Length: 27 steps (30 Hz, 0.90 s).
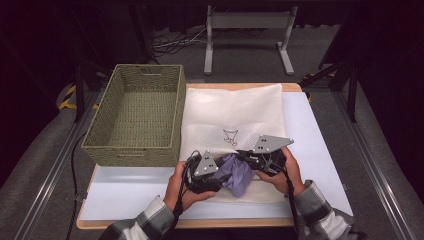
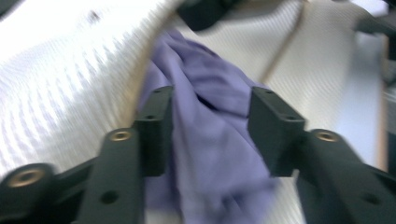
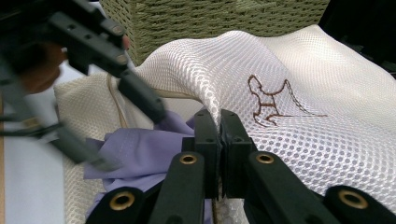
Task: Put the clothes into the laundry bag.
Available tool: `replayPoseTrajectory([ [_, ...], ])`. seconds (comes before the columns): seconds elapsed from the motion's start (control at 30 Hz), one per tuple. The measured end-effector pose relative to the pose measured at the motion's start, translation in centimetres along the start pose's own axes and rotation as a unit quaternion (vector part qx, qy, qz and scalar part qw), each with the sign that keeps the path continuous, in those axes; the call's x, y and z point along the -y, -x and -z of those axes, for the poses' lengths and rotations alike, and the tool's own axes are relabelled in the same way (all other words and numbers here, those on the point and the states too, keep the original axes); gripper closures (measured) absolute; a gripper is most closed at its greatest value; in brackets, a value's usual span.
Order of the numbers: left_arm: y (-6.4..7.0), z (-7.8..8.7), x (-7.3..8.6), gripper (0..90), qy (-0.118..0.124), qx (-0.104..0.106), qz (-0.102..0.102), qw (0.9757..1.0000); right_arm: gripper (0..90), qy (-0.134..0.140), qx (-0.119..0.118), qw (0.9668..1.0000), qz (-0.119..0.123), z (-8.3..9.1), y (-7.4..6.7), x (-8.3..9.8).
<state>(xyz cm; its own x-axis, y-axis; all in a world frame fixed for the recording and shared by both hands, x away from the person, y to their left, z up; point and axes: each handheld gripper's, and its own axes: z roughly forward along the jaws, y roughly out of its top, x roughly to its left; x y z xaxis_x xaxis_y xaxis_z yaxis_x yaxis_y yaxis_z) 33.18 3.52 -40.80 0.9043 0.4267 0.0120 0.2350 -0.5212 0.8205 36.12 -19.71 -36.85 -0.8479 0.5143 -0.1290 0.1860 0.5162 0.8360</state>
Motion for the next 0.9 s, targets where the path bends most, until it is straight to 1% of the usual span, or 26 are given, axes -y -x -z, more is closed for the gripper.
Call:
replayPoseTrajectory([
  [0.03, 0.2, 0.0, 0.2, 40.0, -0.009, 0.003, -0.003, 1.0000, 87.8, -0.001, -0.001, 1.0000, 0.002, -0.1, 0.0, 0.0],
  [0.07, 0.6, -0.2, 0.4, 38.0, -0.015, 0.002, -0.001, 0.9999, 87.8, -0.002, 0.000, 1.0000, 0.003, -0.1, -0.1, 0.0],
  [0.1, 0.6, -0.2, 0.4, 35.8, -0.015, 0.002, -0.001, 0.9999, 87.7, -0.001, 0.000, 1.0000, 0.003, -0.1, -0.1, -0.1],
  [0.13, 1.1, -1.0, 0.6, 33.0, -0.027, 0.009, 0.003, 0.9996, 87.7, -0.001, -0.001, 1.0000, 0.004, -0.1, -0.2, -0.1],
  [0.17, 1.2, -1.6, 0.6, 30.6, -0.034, 0.009, 0.006, 0.9994, 87.7, -0.001, -0.002, 1.0000, 0.005, -0.2, -0.2, -0.1],
  [0.2, 1.2, -1.6, 0.6, 27.1, -0.034, 0.009, 0.006, 0.9994, 87.7, -0.001, -0.002, 1.0000, 0.005, -0.2, -0.2, -0.1],
  [0.23, 1.4, -2.2, 0.7, 27.1, -0.040, 0.011, 0.007, 0.9991, 87.7, 0.000, -0.001, 1.0000, 0.005, -0.2, -0.2, -0.1],
  [0.27, 1.5, -2.8, 0.7, 25.8, -0.052, 0.006, 0.004, 0.9986, 87.7, 0.000, -0.002, 1.0000, 0.004, -0.2, -0.2, -0.1],
  [0.3, 1.6, -3.3, 0.7, 24.2, -0.059, 0.001, 0.005, 0.9983, 87.7, 0.000, -0.002, 1.0000, 0.003, -0.2, -0.2, 0.0],
  [0.33, 1.6, -3.7, 0.7, 22.6, -0.060, 0.004, 0.005, 0.9982, 87.6, -0.001, -0.002, 1.0000, 0.004, -0.2, -0.2, 0.0],
  [0.37, 1.6, -4.1, 0.7, 23.2, -0.061, 0.008, 0.009, 0.9981, 87.6, -0.002, -0.003, 1.0000, 0.004, -0.2, -0.2, 0.0],
  [0.4, 1.6, -4.6, 0.6, 23.2, -0.062, 0.007, 0.009, 0.9980, 87.6, -0.003, -0.003, 1.0000, 0.003, -0.2, -0.3, 0.0],
  [0.43, 1.6, -4.8, 0.6, 23.1, -0.059, -0.002, 0.009, 0.9982, 87.7, -0.002, -0.002, 1.0000, 0.005, -0.2, -0.3, 0.0],
  [0.5, 1.6, -5.4, 0.4, 24.7, -0.054, -0.003, 0.016, 0.9984, 87.6, -0.001, -0.005, 1.0000, 0.005, -0.2, -0.4, 0.0],
  [0.53, 1.5, -5.6, 0.3, 26.8, -0.043, -0.011, 0.016, 0.9989, 87.7, 0.000, -0.004, 1.0000, 0.008, -0.2, -0.4, -0.1],
  [0.57, 1.5, -5.6, 0.2, 32.5, -0.040, -0.016, 0.019, 0.9989, 87.6, 0.000, -0.005, 1.0000, 0.007, -0.2, -0.5, -0.1],
  [0.6, 1.4, -5.8, 0.1, 36.1, -0.042, -0.026, 0.019, 0.9986, 87.6, 0.000, -0.005, 1.0000, 0.009, -0.2, -0.5, -0.1],
  [0.63, 1.4, -5.8, 0.1, 38.2, -0.042, -0.026, 0.019, 0.9986, 87.7, 0.000, -0.005, 0.9999, 0.010, -0.2, -0.6, -0.1],
  [0.67, 1.2, -6.1, 0.1, 38.2, -0.041, -0.035, 0.024, 0.9983, 87.7, 0.000, -0.005, 0.9999, 0.010, -0.2, -0.6, -0.1],
  [0.73, 0.9, -6.4, 0.0, 49.6, -0.034, -0.038, 0.029, 0.9983, 87.7, 0.001, -0.006, 0.9999, 0.009, -0.3, -0.6, -0.1],
  [0.77, 0.7, -6.6, 0.0, 51.9, -0.033, -0.041, 0.027, 0.9982, 87.7, 0.000, -0.005, 1.0000, 0.008, -0.2, -0.6, -0.1],
  [0.8, 0.6, -6.7, 0.0, 54.5, -0.032, -0.048, 0.024, 0.9980, 87.7, 0.001, -0.005, 0.9999, 0.009, -0.2, -0.6, -0.1],
  [0.83, 0.5, -6.8, -0.1, 60.0, -0.026, -0.051, 0.023, 0.9981, 87.6, 0.001, -0.005, 0.9999, 0.009, -0.2, -0.6, -0.1],
  [0.87, 0.4, -6.8, -0.1, 66.0, -0.025, -0.055, 0.025, 0.9979, 87.7, 0.002, -0.006, 0.9999, 0.010, -0.2, -0.6, -0.1],
  [0.9, 0.4, -6.8, -0.2, 69.7, -0.020, -0.064, 0.025, 0.9975, 87.7, 0.003, -0.006, 0.9999, 0.011, -0.2, -0.6, -0.2],
])
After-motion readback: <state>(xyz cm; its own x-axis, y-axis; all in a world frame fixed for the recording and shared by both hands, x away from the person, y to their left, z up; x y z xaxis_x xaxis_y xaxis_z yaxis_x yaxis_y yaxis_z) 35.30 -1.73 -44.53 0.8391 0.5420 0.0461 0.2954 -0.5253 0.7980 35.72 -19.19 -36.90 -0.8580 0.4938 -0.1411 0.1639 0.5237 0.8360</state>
